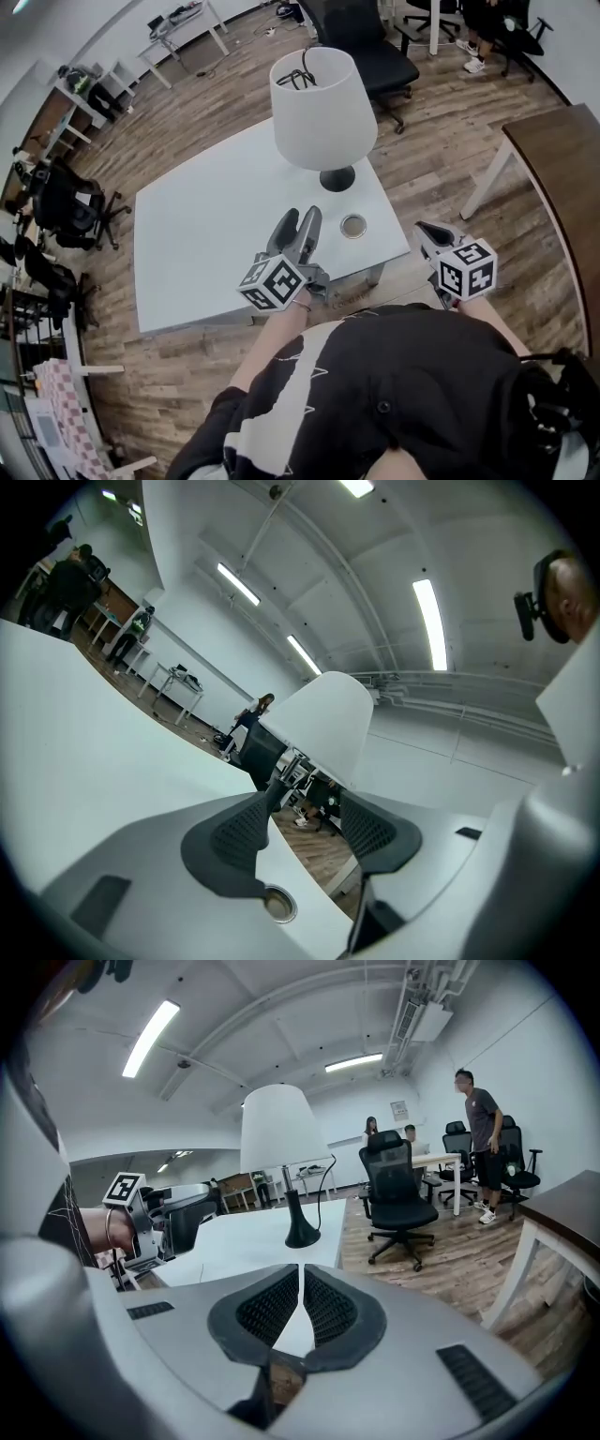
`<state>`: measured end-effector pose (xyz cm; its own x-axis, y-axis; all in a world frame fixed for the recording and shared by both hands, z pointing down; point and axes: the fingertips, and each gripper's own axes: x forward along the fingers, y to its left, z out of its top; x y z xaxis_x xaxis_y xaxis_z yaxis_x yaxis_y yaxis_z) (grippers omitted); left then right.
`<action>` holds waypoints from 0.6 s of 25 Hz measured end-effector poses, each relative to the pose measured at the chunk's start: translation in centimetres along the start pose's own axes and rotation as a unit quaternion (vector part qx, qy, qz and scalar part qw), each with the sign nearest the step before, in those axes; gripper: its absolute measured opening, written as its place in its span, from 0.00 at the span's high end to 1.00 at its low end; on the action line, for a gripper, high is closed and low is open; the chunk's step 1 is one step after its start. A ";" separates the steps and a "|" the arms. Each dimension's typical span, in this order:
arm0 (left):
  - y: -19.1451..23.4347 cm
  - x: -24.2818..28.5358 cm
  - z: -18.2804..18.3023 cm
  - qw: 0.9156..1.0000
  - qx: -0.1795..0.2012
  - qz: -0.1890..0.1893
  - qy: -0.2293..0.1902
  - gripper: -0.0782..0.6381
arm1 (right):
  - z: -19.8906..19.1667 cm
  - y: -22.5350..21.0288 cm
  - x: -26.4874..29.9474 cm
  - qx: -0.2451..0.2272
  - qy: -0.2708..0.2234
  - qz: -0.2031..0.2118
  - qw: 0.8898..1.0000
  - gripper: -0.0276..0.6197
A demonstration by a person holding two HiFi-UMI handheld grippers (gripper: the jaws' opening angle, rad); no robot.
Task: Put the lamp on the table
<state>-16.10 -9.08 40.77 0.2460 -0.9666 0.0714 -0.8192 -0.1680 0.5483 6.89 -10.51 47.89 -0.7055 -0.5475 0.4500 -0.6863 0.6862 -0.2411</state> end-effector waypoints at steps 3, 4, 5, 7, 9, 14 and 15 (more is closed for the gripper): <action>-0.9 -1.6 -0.4 1.000 0.006 0.012 -0.012 0.63 | 0.3 0.0 -0.2 -0.014 0.005 0.023 1.000 0.91; -1.4 -2.0 -0.7 1.000 0.007 0.018 -0.016 0.66 | 0.4 -0.4 -0.5 -0.016 0.007 0.029 0.999 0.91; -2.0 -2.4 -1.1 0.999 0.008 0.025 -0.019 0.71 | 0.4 -1.0 -1.0 -0.017 0.009 0.034 0.999 0.91; -3.3 -3.1 -2.0 0.999 0.007 0.034 -0.026 0.80 | 0.5 -2.0 -2.1 -0.020 0.010 0.041 0.999 0.91; -4.7 -3.5 -3.2 0.999 0.000 0.042 -0.030 0.84 | 0.4 -3.0 -3.3 -0.020 0.008 0.048 0.999 0.91; -9.5 -3.7 -7.7 0.999 -0.001 0.046 -0.018 0.87 | -1.1 -5.6 -6.8 -0.020 0.012 0.070 0.997 0.91; -10.4 -3.8 -8.6 0.999 0.002 0.048 -0.015 0.87 | -1.6 -6.1 -7.4 -0.022 0.016 0.075 0.997 0.91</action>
<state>-4.11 -1.98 41.95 0.1511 -0.9836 0.0981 -0.8407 -0.0756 0.5363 16.60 -9.85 47.37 -0.7933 -0.4225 0.4385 -0.5648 0.7795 -0.2707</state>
